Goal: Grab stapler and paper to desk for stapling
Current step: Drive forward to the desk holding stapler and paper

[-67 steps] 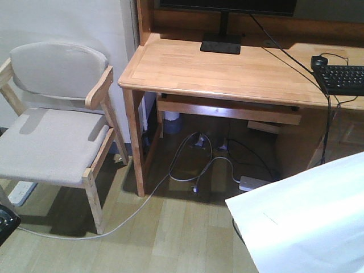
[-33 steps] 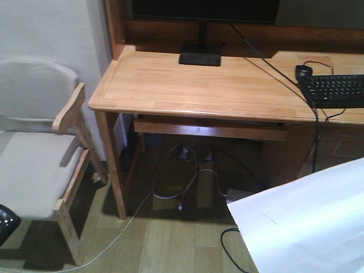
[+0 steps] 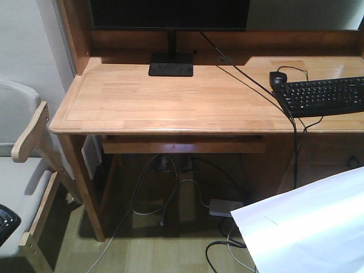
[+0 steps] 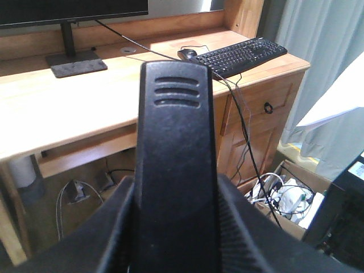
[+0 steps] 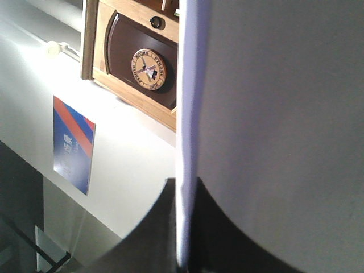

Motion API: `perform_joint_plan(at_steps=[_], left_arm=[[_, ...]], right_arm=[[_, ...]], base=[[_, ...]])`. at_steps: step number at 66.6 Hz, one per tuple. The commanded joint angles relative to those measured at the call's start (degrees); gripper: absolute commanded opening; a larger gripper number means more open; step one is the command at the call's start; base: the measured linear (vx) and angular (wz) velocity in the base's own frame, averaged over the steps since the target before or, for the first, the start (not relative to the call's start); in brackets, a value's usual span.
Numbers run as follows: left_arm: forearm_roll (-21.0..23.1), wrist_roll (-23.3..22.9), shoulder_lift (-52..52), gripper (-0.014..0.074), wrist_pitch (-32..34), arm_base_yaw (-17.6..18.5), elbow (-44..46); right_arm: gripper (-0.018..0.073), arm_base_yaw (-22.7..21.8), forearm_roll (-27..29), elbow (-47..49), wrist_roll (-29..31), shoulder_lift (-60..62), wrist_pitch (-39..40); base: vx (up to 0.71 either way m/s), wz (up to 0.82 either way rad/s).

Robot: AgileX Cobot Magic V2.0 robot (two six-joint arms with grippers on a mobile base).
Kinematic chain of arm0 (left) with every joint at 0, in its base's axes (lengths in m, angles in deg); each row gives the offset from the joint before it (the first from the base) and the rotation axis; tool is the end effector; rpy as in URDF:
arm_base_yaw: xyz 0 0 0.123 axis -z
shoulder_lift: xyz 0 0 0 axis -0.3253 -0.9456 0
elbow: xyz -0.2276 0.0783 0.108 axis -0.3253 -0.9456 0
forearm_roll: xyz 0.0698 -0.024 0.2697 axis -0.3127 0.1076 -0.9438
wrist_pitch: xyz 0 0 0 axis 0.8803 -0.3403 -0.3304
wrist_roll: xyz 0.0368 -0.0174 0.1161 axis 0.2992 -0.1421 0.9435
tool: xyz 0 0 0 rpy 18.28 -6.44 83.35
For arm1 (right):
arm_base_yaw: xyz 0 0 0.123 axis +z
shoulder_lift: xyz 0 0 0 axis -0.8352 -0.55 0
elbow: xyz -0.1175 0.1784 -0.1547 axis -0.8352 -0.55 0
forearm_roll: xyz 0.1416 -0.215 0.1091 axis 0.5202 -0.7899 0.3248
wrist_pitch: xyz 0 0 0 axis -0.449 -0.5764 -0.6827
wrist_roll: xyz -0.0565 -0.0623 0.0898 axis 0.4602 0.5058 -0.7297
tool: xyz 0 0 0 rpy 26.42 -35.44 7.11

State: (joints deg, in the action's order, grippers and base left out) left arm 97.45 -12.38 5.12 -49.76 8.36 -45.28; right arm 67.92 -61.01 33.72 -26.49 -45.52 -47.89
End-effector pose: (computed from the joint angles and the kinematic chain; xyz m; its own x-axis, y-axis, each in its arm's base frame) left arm 0.0801 -0.0582 0.3324 -0.2848 0.0880 -0.9545 0.5451 0.8340 -0.0857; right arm 0.1208 0.0344 0.2734 -0.0847 0.9202 -0.3822 -0.4898 0.2956 0.8202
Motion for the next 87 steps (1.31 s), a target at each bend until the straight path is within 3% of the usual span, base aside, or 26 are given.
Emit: perform_joint_plan(at_steps=[1, 87], left_arm=[[0.93, -0.29, -0.90, -0.0007, 6.62, 0.09, 1.69], [0.93, -0.29, -0.90, -0.0007, 6.62, 0.09, 1.69]], right_arm=[[-0.0002, 0.17, -0.29, 1.49, 0.24, -0.63, 3.48], [-0.0002, 0.17, -0.29, 1.49, 0.24, -0.63, 3.48]], base=[[0.17, -0.08], [0.12, 0.02]])
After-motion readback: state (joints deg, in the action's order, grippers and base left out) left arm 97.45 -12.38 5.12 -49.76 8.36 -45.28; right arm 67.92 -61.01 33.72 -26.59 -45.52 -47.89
